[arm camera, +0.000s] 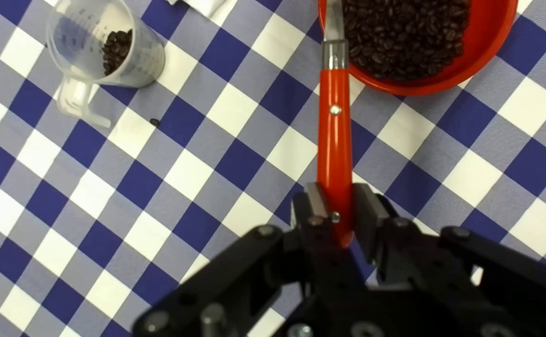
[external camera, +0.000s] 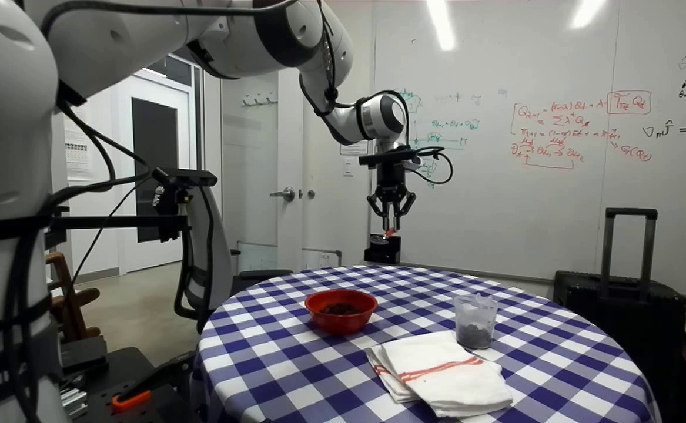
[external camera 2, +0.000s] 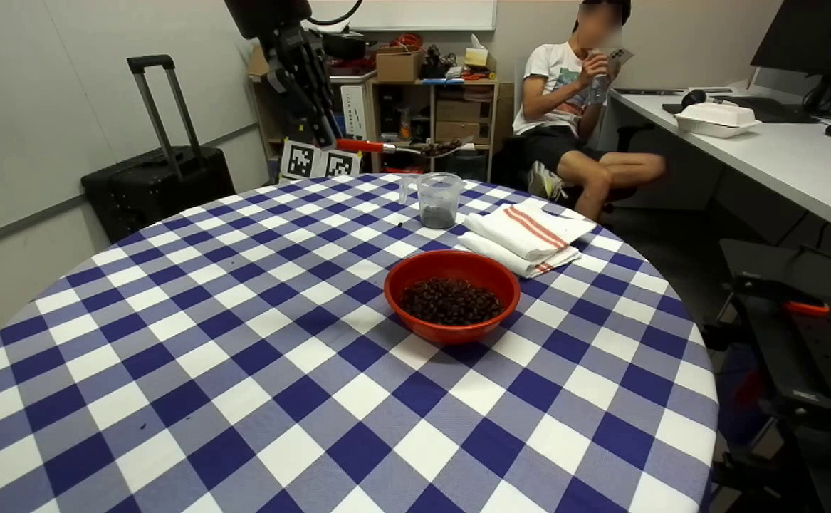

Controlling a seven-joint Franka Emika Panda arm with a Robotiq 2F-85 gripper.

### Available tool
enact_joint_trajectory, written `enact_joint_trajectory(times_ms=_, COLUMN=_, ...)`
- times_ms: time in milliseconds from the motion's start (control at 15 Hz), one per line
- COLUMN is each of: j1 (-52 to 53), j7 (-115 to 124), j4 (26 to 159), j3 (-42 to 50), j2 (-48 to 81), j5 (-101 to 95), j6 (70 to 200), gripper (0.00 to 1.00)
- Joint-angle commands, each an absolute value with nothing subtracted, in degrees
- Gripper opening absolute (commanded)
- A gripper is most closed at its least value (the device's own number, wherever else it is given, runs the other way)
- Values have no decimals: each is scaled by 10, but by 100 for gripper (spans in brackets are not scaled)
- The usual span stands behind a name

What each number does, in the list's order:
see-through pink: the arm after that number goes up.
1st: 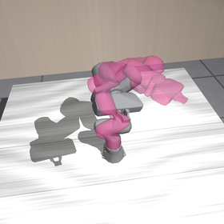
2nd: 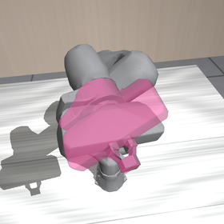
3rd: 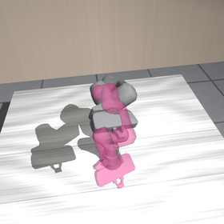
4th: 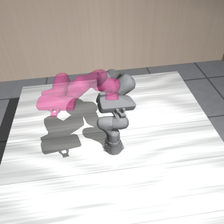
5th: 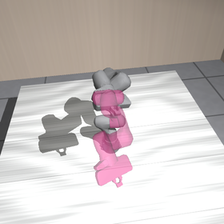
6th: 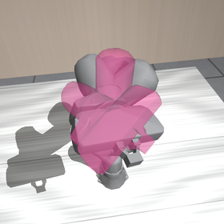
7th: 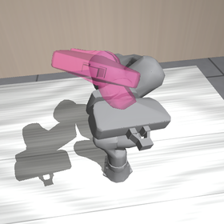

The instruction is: Use the spoon to scoop up the contents in the bowl

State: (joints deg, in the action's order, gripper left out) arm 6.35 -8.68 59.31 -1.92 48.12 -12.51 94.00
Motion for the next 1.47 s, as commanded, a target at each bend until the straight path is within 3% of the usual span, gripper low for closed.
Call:
enact_joint_trajectory(times_ms=0, j1=60, j7=-85, j4=572, j3=-14, j2=500, j5=-117, j6=939, gripper=5)
enact_joint_trajectory(times_ms=1400, j1=15, j7=-86, j4=410, j3=13, j2=622, j5=-101, j6=988, gripper=5)
